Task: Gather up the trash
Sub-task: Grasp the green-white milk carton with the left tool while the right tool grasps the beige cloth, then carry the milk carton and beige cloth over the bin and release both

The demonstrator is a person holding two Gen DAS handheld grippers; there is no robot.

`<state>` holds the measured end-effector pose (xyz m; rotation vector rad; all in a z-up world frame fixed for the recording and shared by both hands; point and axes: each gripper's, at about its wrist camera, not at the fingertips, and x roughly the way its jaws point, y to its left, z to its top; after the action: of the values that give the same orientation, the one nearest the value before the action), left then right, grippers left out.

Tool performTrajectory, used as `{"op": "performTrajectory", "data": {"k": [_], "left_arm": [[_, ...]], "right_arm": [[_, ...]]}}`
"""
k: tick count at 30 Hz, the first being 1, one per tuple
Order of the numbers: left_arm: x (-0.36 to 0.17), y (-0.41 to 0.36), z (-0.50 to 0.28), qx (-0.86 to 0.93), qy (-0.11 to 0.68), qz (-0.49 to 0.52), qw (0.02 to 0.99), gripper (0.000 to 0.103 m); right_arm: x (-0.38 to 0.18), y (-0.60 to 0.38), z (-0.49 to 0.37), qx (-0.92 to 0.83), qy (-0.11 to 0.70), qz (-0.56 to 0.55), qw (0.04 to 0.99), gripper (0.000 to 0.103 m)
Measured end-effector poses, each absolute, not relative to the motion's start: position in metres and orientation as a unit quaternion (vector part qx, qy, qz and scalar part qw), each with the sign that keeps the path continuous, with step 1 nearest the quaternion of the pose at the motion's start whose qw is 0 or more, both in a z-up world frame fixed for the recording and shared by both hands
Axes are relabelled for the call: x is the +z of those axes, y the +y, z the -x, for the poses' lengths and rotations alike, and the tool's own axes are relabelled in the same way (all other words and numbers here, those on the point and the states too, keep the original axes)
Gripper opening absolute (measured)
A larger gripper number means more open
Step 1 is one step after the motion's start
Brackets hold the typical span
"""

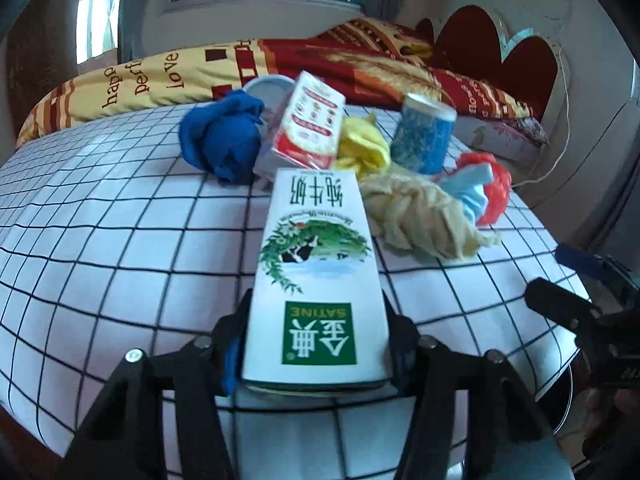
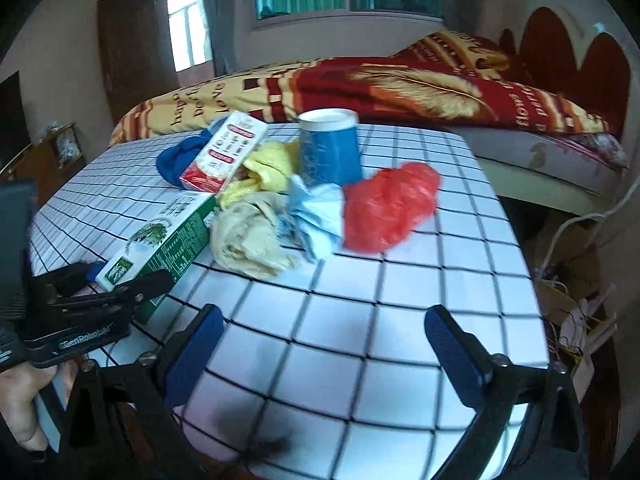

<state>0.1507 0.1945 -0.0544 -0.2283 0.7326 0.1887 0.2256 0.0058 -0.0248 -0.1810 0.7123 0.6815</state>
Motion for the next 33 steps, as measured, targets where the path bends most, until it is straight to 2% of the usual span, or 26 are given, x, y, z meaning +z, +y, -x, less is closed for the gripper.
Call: {"op": "performTrajectory", "data": {"k": [1, 3, 9, 11, 13, 16, 33], "left_arm": [[-0.053, 0.199, -0.148, 0.094, 0.353, 0.113, 0.924, 0.055], [-0.051, 0.209, -0.143, 0.097, 0.35, 0.118, 0.924, 0.055], [-0.05, 0.216, -0.136, 0.105, 0.351, 0.116, 0.923, 0.055], [-0.05, 0.217, -0.135, 0.106, 0.35, 0.117, 0.923, 0.055], [-0.05, 0.217, -0.134, 0.104, 0.352, 0.118, 0.923, 0.055], [-0.049, 0.217, -0.13, 0.102, 0.352, 0.118, 0.923, 0.055], [-0.016, 0.151, -0.098, 0.061, 0.323, 0.076, 0.941, 0.055]], "right_arm": [[-0.024, 0.011, -0.227, 0.335, 0.341, 0.089, 0.874, 0.082], [-0.024, 0.026, -0.231, 0.352, 0.343, 0.092, 0.866, 0.075], [-0.03, 0.073, -0.243, 0.379, 0.353, 0.103, 0.849, 0.073], [-0.035, 0.086, -0.249, 0.381, 0.363, 0.102, 0.844, 0.068], [-0.04, 0.097, -0.255, 0.381, 0.379, 0.107, 0.836, 0.041], [-0.041, 0.098, -0.255, 0.387, 0.388, 0.095, 0.831, 0.028], [0.014, -0.011, -0.184, 0.364, 0.322, 0.083, 0.87, 0.027]]}}
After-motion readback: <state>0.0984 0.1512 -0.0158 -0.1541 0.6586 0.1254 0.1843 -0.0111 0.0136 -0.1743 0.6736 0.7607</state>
